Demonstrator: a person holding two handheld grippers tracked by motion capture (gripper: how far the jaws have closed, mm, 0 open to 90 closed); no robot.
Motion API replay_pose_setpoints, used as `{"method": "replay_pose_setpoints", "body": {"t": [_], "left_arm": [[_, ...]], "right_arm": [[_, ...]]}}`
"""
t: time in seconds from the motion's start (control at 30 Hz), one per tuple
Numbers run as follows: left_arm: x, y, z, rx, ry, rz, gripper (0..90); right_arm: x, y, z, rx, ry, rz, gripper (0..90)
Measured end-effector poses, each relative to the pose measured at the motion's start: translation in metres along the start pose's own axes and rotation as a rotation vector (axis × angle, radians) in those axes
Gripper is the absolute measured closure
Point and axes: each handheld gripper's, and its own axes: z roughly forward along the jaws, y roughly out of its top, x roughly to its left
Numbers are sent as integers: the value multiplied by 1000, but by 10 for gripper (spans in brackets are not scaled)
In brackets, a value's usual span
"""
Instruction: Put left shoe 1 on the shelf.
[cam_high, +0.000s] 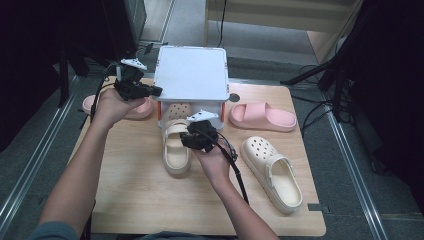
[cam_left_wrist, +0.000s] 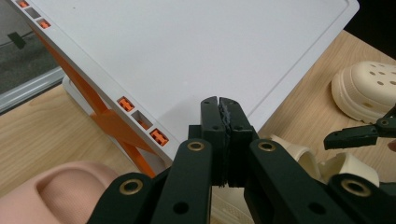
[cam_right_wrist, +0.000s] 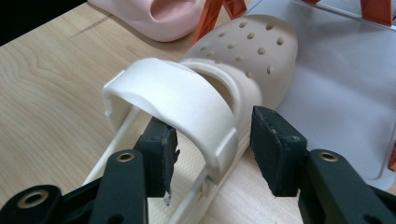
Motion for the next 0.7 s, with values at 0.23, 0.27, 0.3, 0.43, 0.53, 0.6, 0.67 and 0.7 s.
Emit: {"method": "replay_pose_setpoints", "body": {"t": [0.23,0.27,0.3,0.43,0.53,0.6,0.67,0.7], "left_arm": [[0,-1,0,-1,0,-4,894],[0,-1,0,-4,0,-7,894],[0,-1,0,-4,0,-7,894],[0,-1,0,-4,-1,-4,894],[0,0,0,-3,-1,-6,895],[0,0,0,-2,0,-13,895],[-1,0,0,-1,2,-13,895],[-1,0,0,-1,4,-12,895]], "right_arm": [[-1,11,-7,-17,-13,-44,465],[-6,14,-8,-18,-13,-27,481],[-6,14,-8,-18,-13,-27,481],[-15,14,-7,10,63,39,607],[-11,10,-14,6,92,37,691],[-7,6,-21,6,112,18,769],[0,-1,-28,12,124,-4,817],[4,-5,-31,17,134,-13,829]]}}
